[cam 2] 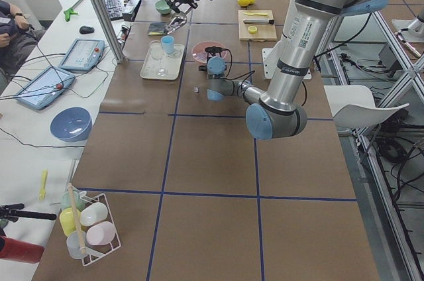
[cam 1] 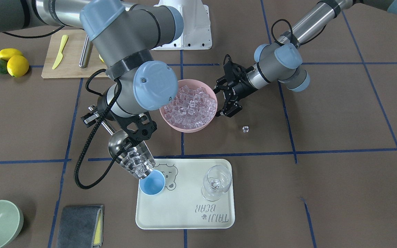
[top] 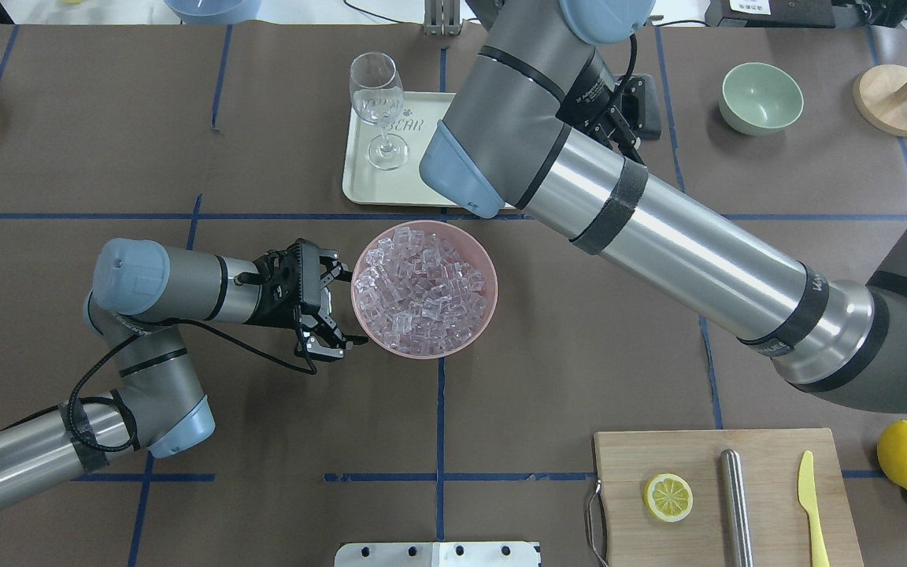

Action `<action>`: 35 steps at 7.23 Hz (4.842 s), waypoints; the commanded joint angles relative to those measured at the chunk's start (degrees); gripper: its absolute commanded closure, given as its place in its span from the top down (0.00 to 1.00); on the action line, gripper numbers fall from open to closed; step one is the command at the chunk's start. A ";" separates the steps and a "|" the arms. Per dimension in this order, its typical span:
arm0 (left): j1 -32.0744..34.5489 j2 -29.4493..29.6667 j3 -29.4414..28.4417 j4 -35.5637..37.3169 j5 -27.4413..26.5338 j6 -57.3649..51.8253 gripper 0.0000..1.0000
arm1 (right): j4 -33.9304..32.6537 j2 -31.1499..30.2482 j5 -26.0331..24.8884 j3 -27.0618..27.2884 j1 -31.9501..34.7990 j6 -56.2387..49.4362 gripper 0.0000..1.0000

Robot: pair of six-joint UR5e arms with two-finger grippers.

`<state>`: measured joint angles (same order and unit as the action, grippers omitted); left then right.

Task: Put ice in cup with scoop
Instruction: 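Tip the scoop over the light-blue cup to pour the ice in, then carry the empty scoop back toward its spot on the table, then lower the scoop onto the table and open the right gripper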

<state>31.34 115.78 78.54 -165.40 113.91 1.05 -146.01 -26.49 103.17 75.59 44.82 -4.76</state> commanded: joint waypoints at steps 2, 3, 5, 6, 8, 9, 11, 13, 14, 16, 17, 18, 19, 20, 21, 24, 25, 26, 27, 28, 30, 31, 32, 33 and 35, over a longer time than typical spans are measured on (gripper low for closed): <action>-0.05 0.06 0.03 -0.01 0.00 0.00 1.00 | -4.19 1.17 -1.39 -0.18 0.09 -2.54 0.00; 0.04 -0.02 0.20 -0.01 0.00 0.00 1.00 | -4.28 1.17 -1.74 -0.44 0.18 -3.58 0.00; -0.05 0.15 0.29 -0.01 0.00 0.00 1.00 | -4.19 1.44 -1.83 -0.44 0.35 -3.77 0.00; -0.05 0.15 0.21 -0.01 0.00 0.00 1.00 | -4.28 1.44 -1.83 -0.44 0.53 -4.03 0.00; 0.04 0.15 0.29 -0.01 0.00 0.00 1.00 | -4.45 1.44 -1.83 -0.44 0.88 -4.38 0.00; -0.05 0.24 0.29 -0.01 0.00 0.00 1.00 | -4.72 1.44 -1.83 -0.44 0.97 -4.47 0.00; 0.04 0.24 0.29 -0.01 0.00 0.00 1.00 | -4.72 1.53 -1.83 -0.44 0.97 -4.65 0.00; 0.04 0.24 0.29 -0.01 0.00 0.00 1.00 | -5.15 1.61 -2.35 -0.62 1.14 -5.61 0.00; 0.04 0.24 0.47 -0.10 0.00 0.00 1.00 | -7.86 2.92 -4.10 -1.23 1.23 -8.22 0.00; 0.04 0.24 0.56 -0.53 0.00 0.09 1.00 | -8.32 5.21 -4.55 -4.47 1.23 -9.30 0.00; 0.04 0.15 0.56 -0.71 0.00 0.00 1.00 | -8.23 5.30 -4.12 -4.48 1.32 -9.48 0.00; 0.04 0.15 0.56 -0.71 0.00 0.00 1.00 | -7.80 5.04 -3.51 -4.48 1.58 -9.13 0.00; 0.04 0.15 0.56 -0.71 0.00 0.00 1.00 | -7.79 4.96 -1.15 -4.48 2.89 -8.78 0.00; 0.04 0.15 0.56 -0.71 0.00 0.00 1.00 | -7.10 4.69 1.48 -4.31 4.12 -8.34 0.00; 0.04 0.15 0.56 -0.71 0.00 0.00 1.00 | -4.31 2.60 5.77 -3.35 5.87 -8.25 0.00; -0.05 0.24 0.56 -0.80 0.00 -0.09 1.00 | 1.32 -7.83 11.44 10.30 7.64 9.08 0.00; -0.05 0.24 0.56 -0.80 0.00 -0.17 1.00 | 4.30 -15.36 13.62 19.24 7.73 18.37 0.00; 0.04 0.24 0.56 -0.80 0.00 -0.09 1.00 | 9.47 -23.18 15.81 26.55 8.08 21.51 0.00; -0.05 0.24 0.56 -0.80 0.00 -0.17 1.00 | 13.44 -31.96 20.01 32.37 8.35 22.59 0.00; -0.05 0.24 0.56 -0.80 0.00 -0.09 1.00 | 14.00 -35.53 21.53 35.39 8.35 27.47 0.00; -0.05 0.33 0.56 -0.80 0.00 -0.17 1.00 | 16.09 -44.56 26.18 41.62 8.26 35.31 0.00; -0.05 0.33 0.56 -0.80 0.00 -0.09 1.00 | 17.33 -48.62 27.25 43.57 7.83 39.00 0.00; -0.05 0.33 0.64 -0.80 0.00 -0.17 1.00 | 21.61 -51.09 27.70 43.77 6.08 42.34 0.00; -0.05 0.41 0.65 -0.80 0.00 -0.09 1.00 | 28.96 -55.30 27.70 43.33 4.06 44.98 0.00; -0.05 0.59 0.56 -0.80 0.00 -0.17 1.00 | 43.38 -62.17 27.79 43.15 -0.23 54.54 0.00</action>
<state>31.29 116.30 79.14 -166.20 113.91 0.90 -111.22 -84.55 130.96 118.87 47.54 43.97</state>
